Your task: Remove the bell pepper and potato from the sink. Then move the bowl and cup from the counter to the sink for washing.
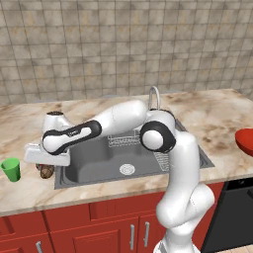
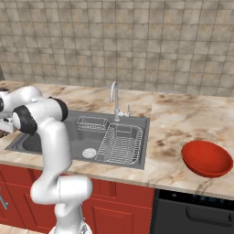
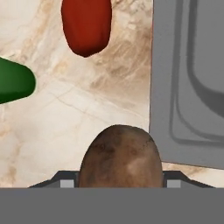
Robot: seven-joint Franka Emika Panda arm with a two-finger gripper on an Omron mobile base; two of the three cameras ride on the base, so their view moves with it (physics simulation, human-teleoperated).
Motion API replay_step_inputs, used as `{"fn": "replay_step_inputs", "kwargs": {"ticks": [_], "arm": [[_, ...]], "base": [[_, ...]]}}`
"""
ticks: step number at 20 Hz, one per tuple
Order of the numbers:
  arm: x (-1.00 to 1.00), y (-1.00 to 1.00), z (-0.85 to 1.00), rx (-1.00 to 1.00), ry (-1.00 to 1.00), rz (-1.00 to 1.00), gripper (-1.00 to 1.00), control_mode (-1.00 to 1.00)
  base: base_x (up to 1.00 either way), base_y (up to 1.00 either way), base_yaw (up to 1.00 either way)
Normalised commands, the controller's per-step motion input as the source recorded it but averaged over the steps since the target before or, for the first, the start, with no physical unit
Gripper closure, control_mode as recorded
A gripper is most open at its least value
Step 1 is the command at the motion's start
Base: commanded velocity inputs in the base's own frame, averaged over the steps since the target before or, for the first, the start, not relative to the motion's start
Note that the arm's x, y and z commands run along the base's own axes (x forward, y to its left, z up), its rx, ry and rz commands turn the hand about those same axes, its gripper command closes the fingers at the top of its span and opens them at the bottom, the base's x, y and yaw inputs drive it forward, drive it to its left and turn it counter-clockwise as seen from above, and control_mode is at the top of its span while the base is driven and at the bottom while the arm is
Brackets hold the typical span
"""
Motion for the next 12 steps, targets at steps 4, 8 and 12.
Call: {"fn": "replay_step_inputs", "kwargs": {"ticks": [4, 8, 12], "arm": [[0.08, 0.10, -0.14, -0.05, 0.00, -0.06, 1.00, -1.00], [0.02, 0.10, -0.16, -0.02, 0.00, -0.06, 1.00, -1.00], [0.03, 0.12, -0.17, 0.00, 0.00, -0.07, 1.00, -1.00]], "base": [[0.00, 0.00, 0.00], [0.00, 0.00, 0.00], [0.00, 0.00, 0.00]]}}
